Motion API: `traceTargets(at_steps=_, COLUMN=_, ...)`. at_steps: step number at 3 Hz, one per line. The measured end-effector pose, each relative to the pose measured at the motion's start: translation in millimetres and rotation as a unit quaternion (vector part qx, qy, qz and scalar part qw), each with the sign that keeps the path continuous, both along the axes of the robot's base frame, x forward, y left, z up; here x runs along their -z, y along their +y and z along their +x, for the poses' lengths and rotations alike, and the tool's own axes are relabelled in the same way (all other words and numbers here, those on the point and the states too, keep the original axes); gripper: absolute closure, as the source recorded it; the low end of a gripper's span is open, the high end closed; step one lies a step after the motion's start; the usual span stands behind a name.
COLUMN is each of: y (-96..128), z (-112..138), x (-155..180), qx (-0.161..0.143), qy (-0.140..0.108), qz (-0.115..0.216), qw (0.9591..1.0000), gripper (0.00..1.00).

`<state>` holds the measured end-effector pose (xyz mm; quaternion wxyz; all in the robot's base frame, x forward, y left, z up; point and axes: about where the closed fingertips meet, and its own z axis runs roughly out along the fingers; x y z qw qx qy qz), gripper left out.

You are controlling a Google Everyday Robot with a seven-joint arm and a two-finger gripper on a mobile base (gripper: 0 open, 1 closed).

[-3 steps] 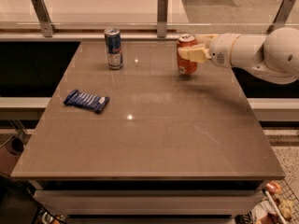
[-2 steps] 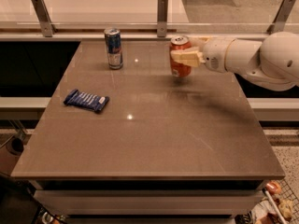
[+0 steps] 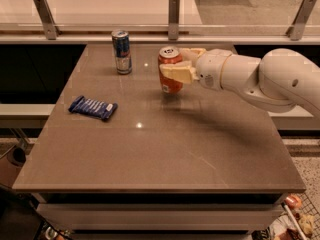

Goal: Move coke can near rxbar blueberry

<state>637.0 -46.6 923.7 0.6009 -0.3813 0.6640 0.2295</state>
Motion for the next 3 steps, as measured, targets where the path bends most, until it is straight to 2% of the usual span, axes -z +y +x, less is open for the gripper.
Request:
traceTargets(at_steps=1, y=26, z=-30, x=2, qx=-0.023, qy=0.013, qz=-0.003, qw=0.9997, gripper=1.00)
traceTargets(at_steps=3, y=56, z=-88, x=15, qx=-0.044, qy=0.036, qz=-0.002, qw=0.9984, gripper=1.00)
